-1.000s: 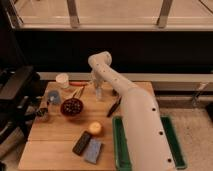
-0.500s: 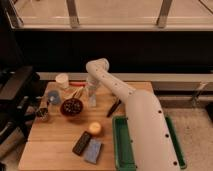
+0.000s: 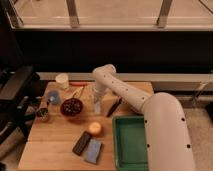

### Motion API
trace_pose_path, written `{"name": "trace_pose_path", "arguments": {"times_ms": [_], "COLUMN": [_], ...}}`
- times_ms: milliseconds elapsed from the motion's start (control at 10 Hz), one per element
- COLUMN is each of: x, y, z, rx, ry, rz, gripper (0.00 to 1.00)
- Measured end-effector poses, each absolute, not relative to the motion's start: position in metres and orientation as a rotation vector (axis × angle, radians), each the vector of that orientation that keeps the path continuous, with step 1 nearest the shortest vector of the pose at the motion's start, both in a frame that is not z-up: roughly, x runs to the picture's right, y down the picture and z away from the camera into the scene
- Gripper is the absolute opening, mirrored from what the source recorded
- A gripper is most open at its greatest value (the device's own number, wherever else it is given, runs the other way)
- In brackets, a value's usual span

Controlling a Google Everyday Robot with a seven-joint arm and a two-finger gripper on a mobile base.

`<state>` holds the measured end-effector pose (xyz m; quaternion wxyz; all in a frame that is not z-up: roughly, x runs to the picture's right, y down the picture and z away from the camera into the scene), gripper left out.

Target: Wipe table surface with towel

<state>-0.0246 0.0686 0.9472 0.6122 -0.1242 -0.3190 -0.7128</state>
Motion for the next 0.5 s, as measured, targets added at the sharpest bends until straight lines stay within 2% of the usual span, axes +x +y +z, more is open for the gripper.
{"name": "trace_pose_path", "arguments": {"times_ms": [300,500], "x": [0.017,0.019], "y": [0.033,0.011], "z": [0.954,0.969], "rx": [-0.334,-0.327], "ry": [-0.638,-0.627], "rz": [-1.66,-1.703], "gripper": [0.0,0.0]}}
